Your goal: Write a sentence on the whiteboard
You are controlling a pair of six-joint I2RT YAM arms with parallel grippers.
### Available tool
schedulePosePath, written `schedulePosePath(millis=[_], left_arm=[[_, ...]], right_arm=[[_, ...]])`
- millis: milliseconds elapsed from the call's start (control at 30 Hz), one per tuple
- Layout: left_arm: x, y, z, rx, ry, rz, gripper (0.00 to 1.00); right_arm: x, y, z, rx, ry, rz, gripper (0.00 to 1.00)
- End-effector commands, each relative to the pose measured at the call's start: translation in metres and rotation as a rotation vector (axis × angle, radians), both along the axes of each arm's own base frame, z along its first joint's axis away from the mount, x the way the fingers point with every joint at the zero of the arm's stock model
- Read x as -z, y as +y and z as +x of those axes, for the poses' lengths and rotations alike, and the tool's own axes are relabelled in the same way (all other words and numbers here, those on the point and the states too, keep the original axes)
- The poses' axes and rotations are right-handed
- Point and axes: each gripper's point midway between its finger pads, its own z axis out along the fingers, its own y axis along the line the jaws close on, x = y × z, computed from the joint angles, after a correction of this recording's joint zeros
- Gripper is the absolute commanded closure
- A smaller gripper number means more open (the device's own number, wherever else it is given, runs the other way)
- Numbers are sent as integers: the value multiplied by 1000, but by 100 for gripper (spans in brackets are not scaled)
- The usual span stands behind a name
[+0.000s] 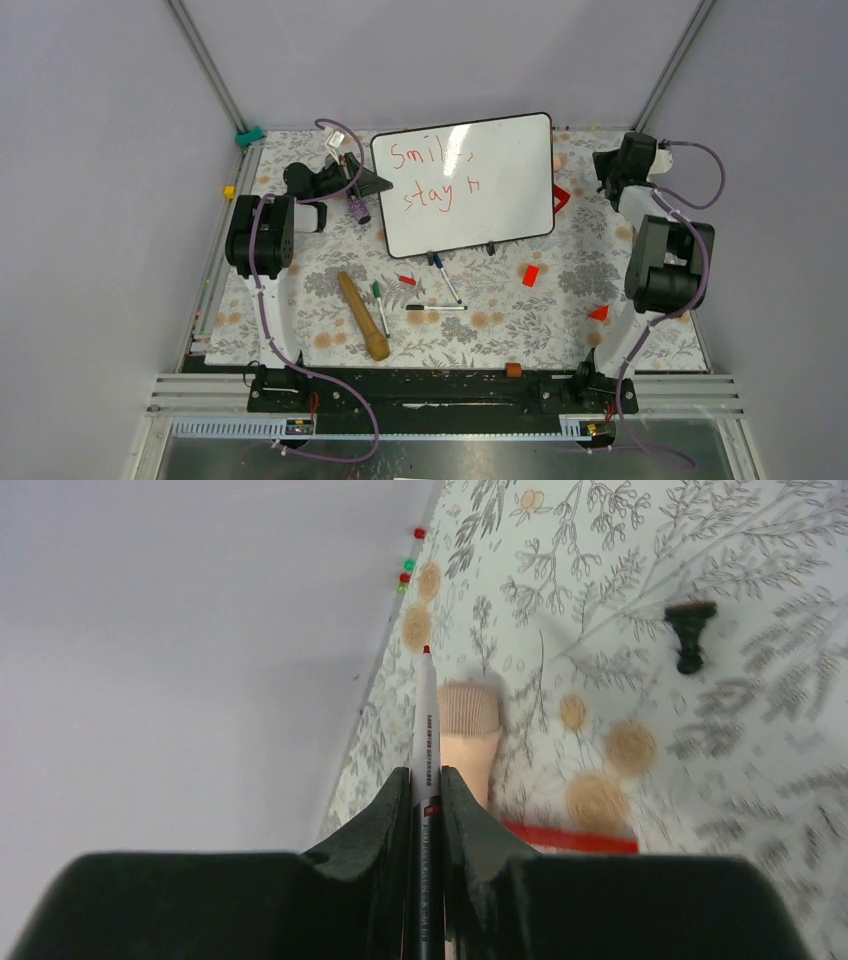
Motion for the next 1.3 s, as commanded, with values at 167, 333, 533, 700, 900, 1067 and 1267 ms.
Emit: schedulePosePath(millis=[167,333,533,700,900,1067,1267], left_arm=[[0,-7,-10,86,-108,36,100],[0,-5,-10,71,-113,34,100],[0,-2,-9,44,-109,28,100],[2,-1,-8,21,-88,19,100],[3,0,-11,8,-82,16,100],[5,-1,-13,-5,-63,11,100],[4,0,-25,-4,-98,25,100]], right_arm=[[-95,66,-97,-263,-48,-319,100],[-119,136,-149,-532,-55,-533,100],[-126,174,-191,-748,-47,-684,100],[-113,202,-206,-880,7,-770,100],[-105,215,-216,-932,36,-868,100],[-108,225,-209,-973,20,-869,100],[-122,232,-200,-957,-30,-865,100]])
